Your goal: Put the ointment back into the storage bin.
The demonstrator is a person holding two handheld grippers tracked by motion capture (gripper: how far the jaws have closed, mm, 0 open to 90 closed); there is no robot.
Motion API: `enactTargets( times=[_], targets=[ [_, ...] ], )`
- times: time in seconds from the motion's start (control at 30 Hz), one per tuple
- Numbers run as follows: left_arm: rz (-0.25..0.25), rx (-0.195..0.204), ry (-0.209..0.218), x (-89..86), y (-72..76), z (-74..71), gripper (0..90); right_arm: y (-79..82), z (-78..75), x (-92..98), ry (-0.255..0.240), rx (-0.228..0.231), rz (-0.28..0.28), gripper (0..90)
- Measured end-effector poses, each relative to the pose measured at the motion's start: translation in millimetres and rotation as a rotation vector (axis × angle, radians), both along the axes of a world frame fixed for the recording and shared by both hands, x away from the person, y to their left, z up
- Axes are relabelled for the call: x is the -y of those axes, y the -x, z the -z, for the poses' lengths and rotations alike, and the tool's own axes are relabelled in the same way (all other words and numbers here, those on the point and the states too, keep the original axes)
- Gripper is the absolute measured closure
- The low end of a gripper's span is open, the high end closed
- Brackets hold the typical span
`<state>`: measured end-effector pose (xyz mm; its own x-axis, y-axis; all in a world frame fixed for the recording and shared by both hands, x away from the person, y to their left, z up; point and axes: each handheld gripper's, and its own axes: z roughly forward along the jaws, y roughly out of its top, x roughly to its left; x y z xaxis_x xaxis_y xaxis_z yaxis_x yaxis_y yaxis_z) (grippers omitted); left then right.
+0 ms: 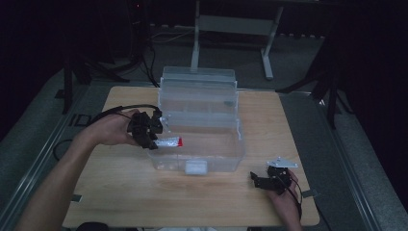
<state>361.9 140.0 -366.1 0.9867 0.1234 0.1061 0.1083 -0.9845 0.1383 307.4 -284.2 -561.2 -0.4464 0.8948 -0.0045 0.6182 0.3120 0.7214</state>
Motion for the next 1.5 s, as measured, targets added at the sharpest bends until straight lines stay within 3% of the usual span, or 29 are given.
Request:
enactTargets(
  times=[0.5,1.5],
  targets=[
    [0.017,0.009,-0.004,12.2,-4.8,-2.7,70.8,0.0,0.0,0.0,0.000,0.000,-0.001,12.8],
    [0.010,-0.018,-0.029,25.9,-13.2,12.6,70.7,0.0,0.0,0.0,0.000,0.000,0.000,12.7]
  ],
)
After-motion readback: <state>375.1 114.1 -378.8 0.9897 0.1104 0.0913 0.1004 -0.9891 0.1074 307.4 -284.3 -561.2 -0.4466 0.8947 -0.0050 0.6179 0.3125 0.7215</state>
